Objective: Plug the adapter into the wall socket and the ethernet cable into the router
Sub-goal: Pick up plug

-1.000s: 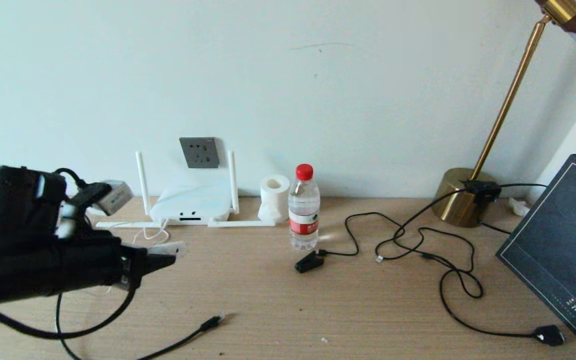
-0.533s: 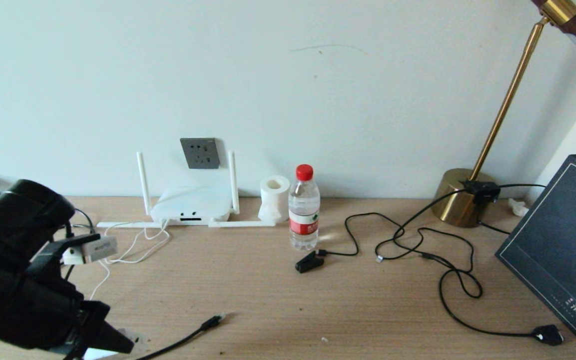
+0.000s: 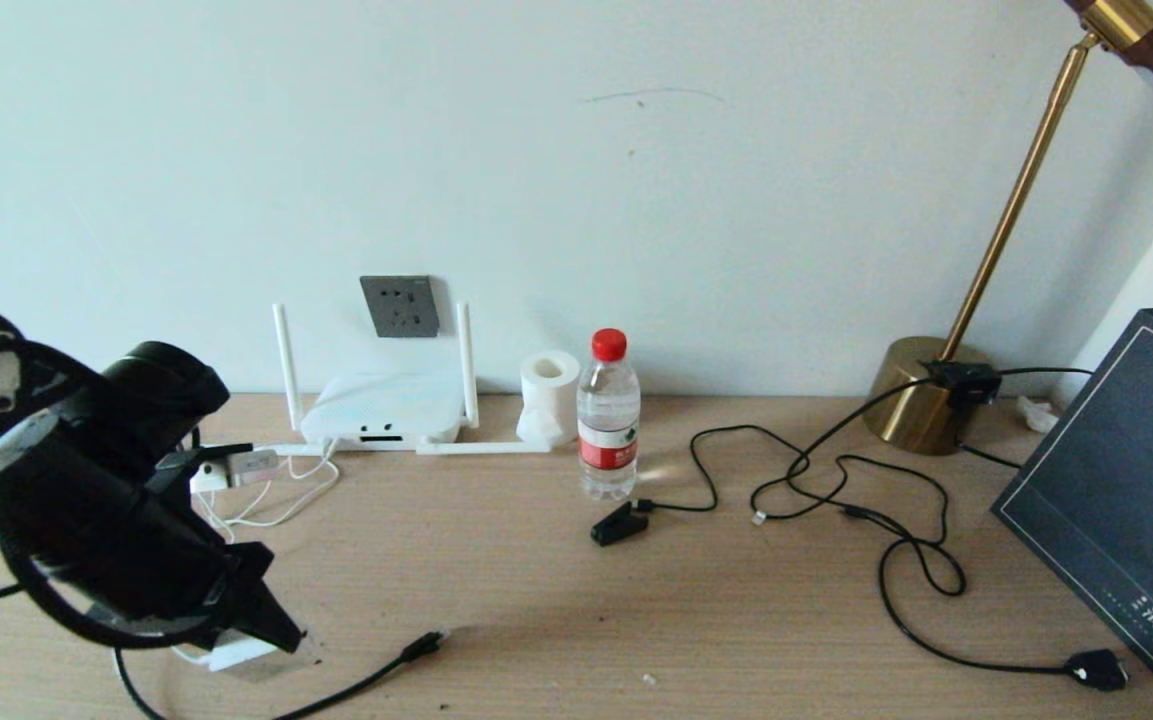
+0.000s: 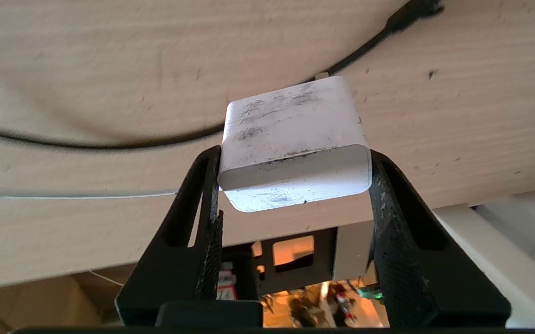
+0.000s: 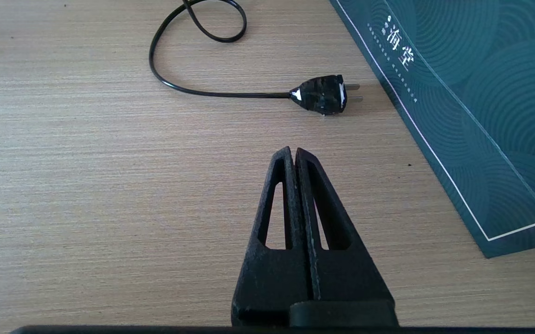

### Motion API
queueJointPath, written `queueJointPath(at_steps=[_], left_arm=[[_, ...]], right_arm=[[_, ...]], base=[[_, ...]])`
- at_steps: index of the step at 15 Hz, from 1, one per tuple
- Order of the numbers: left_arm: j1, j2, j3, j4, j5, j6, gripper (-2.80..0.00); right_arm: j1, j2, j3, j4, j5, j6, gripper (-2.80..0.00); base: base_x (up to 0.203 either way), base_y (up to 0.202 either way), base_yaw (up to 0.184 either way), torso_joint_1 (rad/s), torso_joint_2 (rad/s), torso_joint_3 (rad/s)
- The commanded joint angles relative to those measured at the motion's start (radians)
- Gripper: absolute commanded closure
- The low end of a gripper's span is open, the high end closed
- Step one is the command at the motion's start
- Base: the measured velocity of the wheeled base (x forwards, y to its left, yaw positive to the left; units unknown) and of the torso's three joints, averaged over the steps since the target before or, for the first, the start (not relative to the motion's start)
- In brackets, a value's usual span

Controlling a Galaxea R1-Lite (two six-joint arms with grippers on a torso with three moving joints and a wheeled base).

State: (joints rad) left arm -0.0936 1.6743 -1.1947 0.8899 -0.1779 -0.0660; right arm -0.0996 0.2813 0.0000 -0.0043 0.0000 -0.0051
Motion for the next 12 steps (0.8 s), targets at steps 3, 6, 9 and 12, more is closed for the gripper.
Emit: queueJointPath(at_steps=[3, 6, 9, 12], left_arm=[[0.010, 0.087, -0.034, -0.007, -0.075, -0.002, 0.00], [0.018, 0.106, -0.034, -0.029, -0.075, -0.003, 0.00], [0.041, 0.131, -0.035, -0.048, -0.077, -0.002, 0.00], [0.052, 0.145, -0.033, -0.072, -0.075, -0.002, 0.00]], right_arm=[[0.000, 0.001, 0.000, 0.000, 0.000, -0.001, 0.00], [0.000, 0.001, 0.000, 0.000, 0.000, -0.001, 0.00], [0.000, 0.001, 0.000, 0.000, 0.000, -0.001, 0.00], [0.001, 0.001, 0.000, 0.000, 0.000, -0.001, 0.00]], base=[[0.000, 0.000, 0.000, 0.000, 0.00, 0.000], [0.000, 0.000, 0.000, 0.000, 0.00, 0.000], [0.000, 0.000, 0.000, 0.000, 0.00, 0.000], [0.000, 0.000, 0.000, 0.000, 0.00, 0.000]])
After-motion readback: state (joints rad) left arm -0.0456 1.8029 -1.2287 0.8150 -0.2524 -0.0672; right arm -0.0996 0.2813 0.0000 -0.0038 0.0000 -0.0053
